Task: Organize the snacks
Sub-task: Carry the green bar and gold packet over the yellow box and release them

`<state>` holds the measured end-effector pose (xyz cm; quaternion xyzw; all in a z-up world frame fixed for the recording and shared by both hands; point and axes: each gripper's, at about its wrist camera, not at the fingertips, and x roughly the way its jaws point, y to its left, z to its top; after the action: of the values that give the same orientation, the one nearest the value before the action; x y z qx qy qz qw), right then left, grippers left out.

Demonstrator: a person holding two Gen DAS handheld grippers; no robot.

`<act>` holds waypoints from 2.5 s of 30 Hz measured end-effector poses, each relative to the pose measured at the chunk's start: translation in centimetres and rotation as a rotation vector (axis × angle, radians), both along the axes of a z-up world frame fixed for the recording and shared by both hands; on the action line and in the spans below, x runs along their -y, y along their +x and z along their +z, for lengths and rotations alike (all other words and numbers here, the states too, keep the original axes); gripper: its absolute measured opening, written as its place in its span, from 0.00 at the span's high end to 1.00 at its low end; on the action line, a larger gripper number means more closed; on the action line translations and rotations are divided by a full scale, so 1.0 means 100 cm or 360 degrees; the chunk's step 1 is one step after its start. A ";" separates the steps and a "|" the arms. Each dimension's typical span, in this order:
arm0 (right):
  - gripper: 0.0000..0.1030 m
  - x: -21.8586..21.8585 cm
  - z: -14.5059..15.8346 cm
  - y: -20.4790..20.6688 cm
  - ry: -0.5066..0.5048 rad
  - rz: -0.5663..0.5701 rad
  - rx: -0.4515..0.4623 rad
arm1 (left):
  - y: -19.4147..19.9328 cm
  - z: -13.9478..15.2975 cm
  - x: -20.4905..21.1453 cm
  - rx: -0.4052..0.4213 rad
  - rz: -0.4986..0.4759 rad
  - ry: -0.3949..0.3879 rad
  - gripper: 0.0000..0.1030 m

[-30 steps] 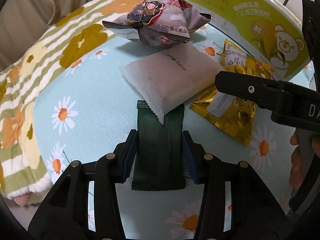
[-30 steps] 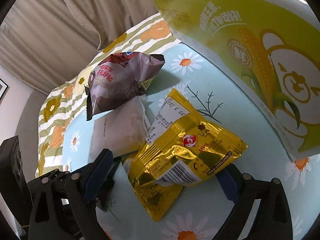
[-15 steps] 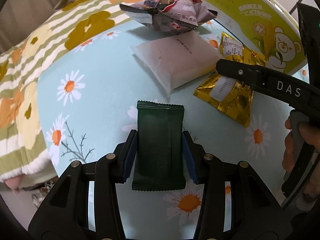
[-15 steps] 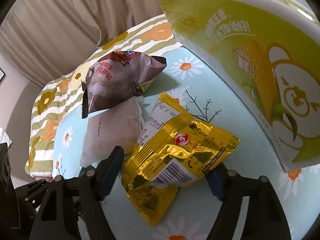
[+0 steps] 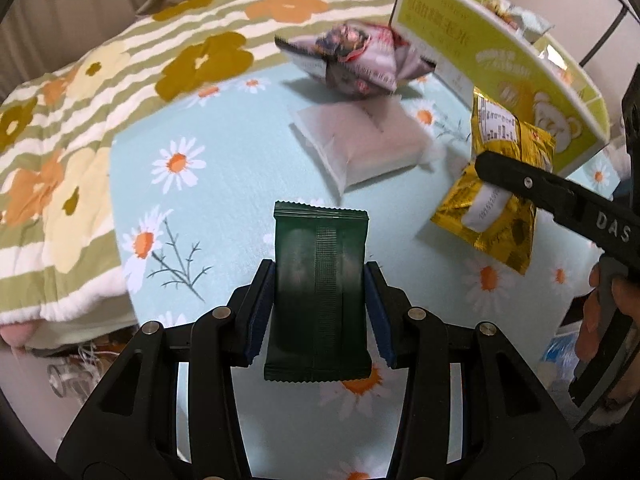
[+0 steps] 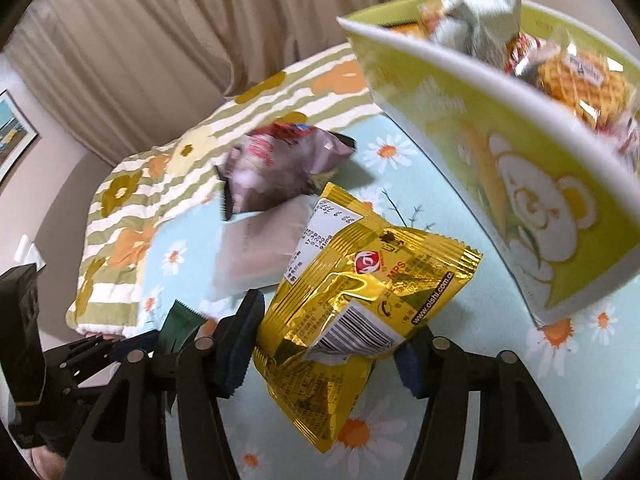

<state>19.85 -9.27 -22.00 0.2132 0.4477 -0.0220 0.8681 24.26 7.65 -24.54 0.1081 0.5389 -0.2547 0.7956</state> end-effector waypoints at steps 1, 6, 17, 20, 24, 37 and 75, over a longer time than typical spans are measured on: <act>0.46 0.000 0.008 -0.002 0.0007 0.0021 0.0020 | -0.001 0.008 0.000 0.0018 0.0009 -0.0014 0.61; 0.46 0.000 0.048 -0.012 0.0009 0.0112 0.0149 | -0.006 0.047 0.005 0.0120 0.0045 -0.0068 0.61; 0.46 0.074 0.130 -0.034 -0.0018 0.0263 0.0356 | -0.013 0.130 0.070 0.0348 0.0117 -0.0153 0.61; 0.46 0.109 0.144 -0.038 -0.0038 0.0280 0.0364 | -0.014 0.146 0.105 0.0375 0.0114 -0.0196 0.61; 0.46 0.159 0.153 -0.037 -0.0065 0.0302 0.0372 | -0.014 0.159 0.160 0.0404 0.0108 -0.0242 0.61; 0.46 0.266 0.144 -0.025 -0.0111 0.0359 0.0273 | -0.004 0.137 0.305 0.0294 0.0174 -0.0264 0.61; 0.00 0.289 0.117 -0.037 -0.0123 0.0303 0.0139 | -0.052 0.128 0.245 0.0336 0.0388 -0.0148 0.01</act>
<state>16.16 -38.17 -10.31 0.1369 0.4266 0.0526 0.8925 19.10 -16.87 -11.77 0.0311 0.4490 -0.1682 0.8770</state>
